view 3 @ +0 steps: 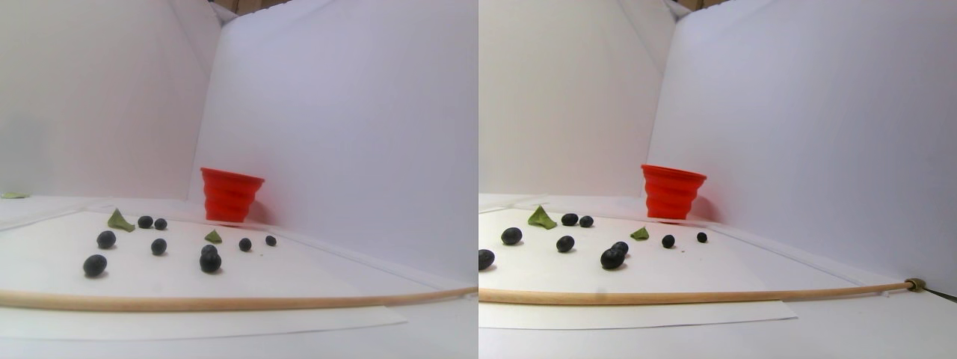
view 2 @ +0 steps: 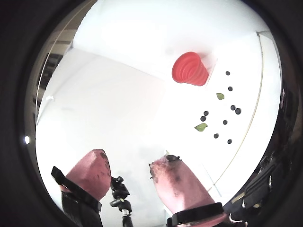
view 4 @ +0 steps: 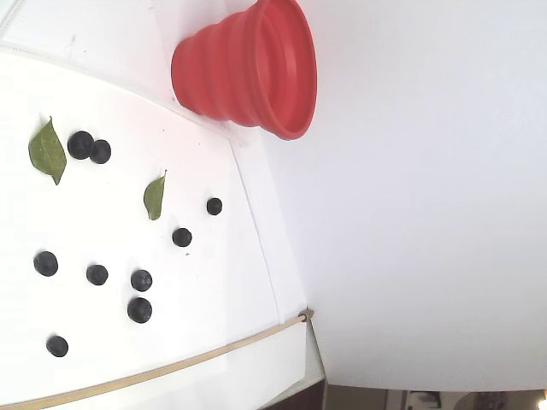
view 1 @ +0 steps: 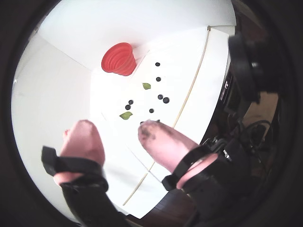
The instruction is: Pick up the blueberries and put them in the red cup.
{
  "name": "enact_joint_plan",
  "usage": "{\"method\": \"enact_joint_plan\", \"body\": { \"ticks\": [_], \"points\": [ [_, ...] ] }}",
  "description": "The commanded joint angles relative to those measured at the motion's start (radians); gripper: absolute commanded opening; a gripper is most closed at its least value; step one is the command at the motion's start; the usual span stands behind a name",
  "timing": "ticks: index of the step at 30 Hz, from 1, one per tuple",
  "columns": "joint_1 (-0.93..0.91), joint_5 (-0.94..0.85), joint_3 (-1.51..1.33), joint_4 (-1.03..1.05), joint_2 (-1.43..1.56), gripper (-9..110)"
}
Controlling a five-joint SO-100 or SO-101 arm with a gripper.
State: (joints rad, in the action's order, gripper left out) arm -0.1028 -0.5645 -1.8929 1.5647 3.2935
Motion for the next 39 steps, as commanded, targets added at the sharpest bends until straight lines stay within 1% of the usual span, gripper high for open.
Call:
{"method": "enact_joint_plan", "body": {
  "ticks": [1, 10, 19, 31, 39],
  "points": [
    [0.005, -0.121, -0.026, -0.061, -0.084, 18],
    [0.017, -0.336, -0.055, -0.112, -0.192, 18],
    [-0.029, -0.502, -0.149, -0.19, -0.299, 18],
    [-0.005, -0.676, -0.256, -0.302, -0.462, 18],
    [0.015, -0.758, -0.27, -0.385, -0.578, 18]
  ]
}}
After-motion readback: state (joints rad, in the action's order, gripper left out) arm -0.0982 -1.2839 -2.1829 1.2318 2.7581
